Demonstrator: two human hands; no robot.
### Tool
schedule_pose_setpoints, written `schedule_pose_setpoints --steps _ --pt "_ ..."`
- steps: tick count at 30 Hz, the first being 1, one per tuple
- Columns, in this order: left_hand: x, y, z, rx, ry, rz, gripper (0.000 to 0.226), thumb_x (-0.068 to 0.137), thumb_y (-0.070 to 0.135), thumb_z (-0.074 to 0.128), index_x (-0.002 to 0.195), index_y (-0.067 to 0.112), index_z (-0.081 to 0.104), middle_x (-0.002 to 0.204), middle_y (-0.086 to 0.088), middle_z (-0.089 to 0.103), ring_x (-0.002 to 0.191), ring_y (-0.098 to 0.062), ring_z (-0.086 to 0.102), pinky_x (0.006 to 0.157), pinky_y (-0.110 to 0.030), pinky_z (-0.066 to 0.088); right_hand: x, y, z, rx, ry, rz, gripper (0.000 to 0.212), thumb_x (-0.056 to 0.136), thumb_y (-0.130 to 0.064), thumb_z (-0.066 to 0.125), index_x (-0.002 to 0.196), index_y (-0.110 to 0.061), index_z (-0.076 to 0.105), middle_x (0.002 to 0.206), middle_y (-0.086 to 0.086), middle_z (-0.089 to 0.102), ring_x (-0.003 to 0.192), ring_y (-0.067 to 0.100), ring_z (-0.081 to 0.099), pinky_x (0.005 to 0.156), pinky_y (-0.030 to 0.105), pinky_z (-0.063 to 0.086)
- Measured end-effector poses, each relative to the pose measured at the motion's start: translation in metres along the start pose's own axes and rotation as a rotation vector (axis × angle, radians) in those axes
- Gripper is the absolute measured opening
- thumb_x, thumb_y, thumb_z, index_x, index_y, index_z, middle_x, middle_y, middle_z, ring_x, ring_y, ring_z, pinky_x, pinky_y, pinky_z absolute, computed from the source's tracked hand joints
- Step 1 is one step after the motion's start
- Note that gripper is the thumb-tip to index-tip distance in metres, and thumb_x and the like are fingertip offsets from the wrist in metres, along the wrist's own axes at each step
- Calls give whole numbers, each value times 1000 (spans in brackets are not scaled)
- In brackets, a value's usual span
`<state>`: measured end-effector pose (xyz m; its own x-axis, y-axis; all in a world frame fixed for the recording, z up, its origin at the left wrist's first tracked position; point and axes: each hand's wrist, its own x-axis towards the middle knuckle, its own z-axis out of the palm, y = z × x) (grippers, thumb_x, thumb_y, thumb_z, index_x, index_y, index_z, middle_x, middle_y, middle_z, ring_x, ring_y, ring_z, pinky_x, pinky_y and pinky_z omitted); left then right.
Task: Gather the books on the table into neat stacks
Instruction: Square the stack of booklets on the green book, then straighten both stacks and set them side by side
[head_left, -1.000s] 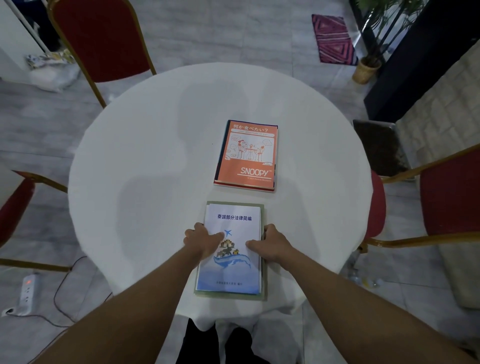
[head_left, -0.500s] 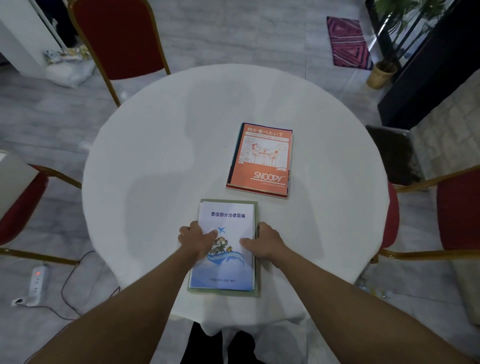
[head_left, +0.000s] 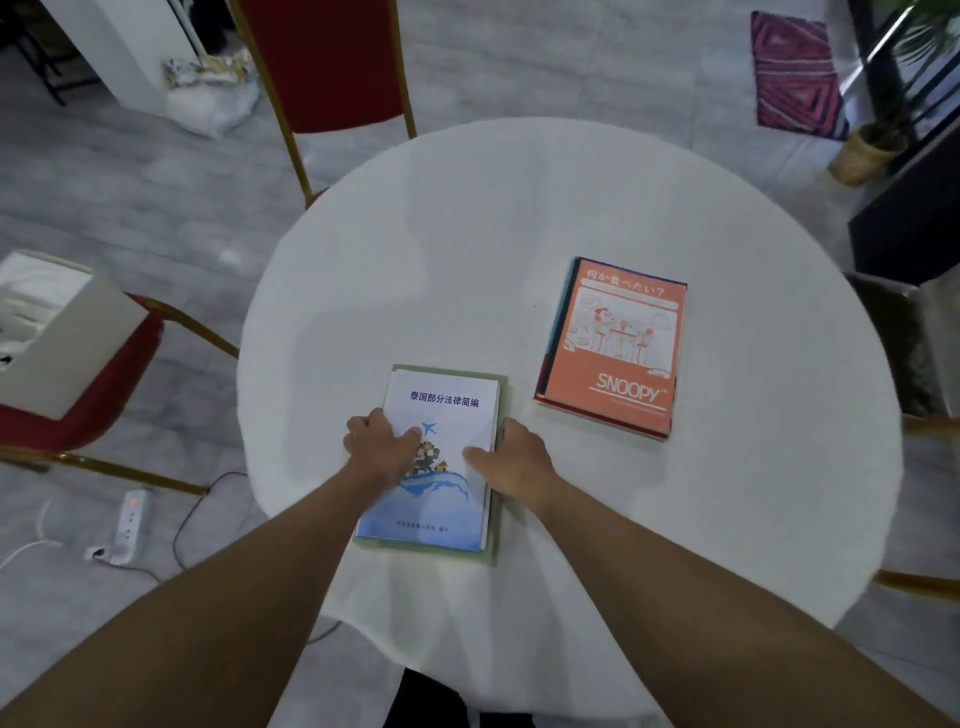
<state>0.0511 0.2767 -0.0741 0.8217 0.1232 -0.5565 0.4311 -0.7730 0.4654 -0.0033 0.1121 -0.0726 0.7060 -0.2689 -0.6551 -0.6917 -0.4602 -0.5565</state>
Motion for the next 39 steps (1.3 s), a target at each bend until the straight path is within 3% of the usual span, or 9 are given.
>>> schedule_pose_setpoints --steps 6,11,13,15,18,21,25,28,39 --pt "34 1 -25 8 4 -20 60 89 35 59 137 3 41 140 -18 34 131 -36 37 107 -43 36 21 -33 9 -6 -14 4 52 85 -44 69 126 -15 56 131 10 60 118 30 61 99 40 52" --pt "48 21 -31 68 97 138 72 83 31 64 142 5 32 142 -17 31 133 -35 32 108 -43 34 32 -32 -3 63 -20 -45 68 82 -49 73 138 -18 52 135 7 59 119 26 61 101 41 52" --pt "51 39 -27 93 145 223 79 83 34 64 147 5 27 145 -18 30 134 -35 30 109 -44 33 38 -30 -17 106 49 -55 80 82 -55 72 148 -18 45 141 8 55 125 24 57 103 36 48" --pt "53 59 -18 139 159 336 81 83 33 65 148 4 26 145 -19 31 134 -36 32 109 -44 33 43 -24 -37 138 166 -91 74 83 -51 74 144 -17 50 133 7 58 114 19 60 95 30 47" --pt "53 93 5 171 105 481 74 86 30 62 147 3 32 143 -20 37 131 -36 37 108 -43 33 49 -6 -71 136 339 -127 56 85 -44 74 131 -16 60 117 4 60 106 20 60 93 36 52" --pt "51 126 34 143 -13 522 67 91 34 57 148 6 34 144 -16 38 133 -31 38 111 -42 34 56 18 -104 140 459 -64 52 87 -39 70 134 -19 58 131 4 53 120 22 54 104 41 50" --pt "50 159 70 157 -156 523 66 94 41 53 147 5 35 147 -15 36 137 -30 36 112 -40 33 66 53 -137 27 631 94 65 87 -43 70 143 -18 49 145 7 41 136 27 37 112 42 39" --pt "52 179 90 202 -233 477 62 95 45 51 141 4 41 141 -17 41 129 -32 45 105 -41 42 72 69 -153 87 596 200 79 86 -42 72 150 -15 35 153 10 31 142 31 30 115 46 36" --pt "51 198 115 207 -216 276 44 95 32 57 130 9 44 131 -15 48 118 -31 55 94 -42 52 84 76 -164 179 472 308 70 81 -33 79 137 -12 44 136 13 48 127 33 49 101 47 50"
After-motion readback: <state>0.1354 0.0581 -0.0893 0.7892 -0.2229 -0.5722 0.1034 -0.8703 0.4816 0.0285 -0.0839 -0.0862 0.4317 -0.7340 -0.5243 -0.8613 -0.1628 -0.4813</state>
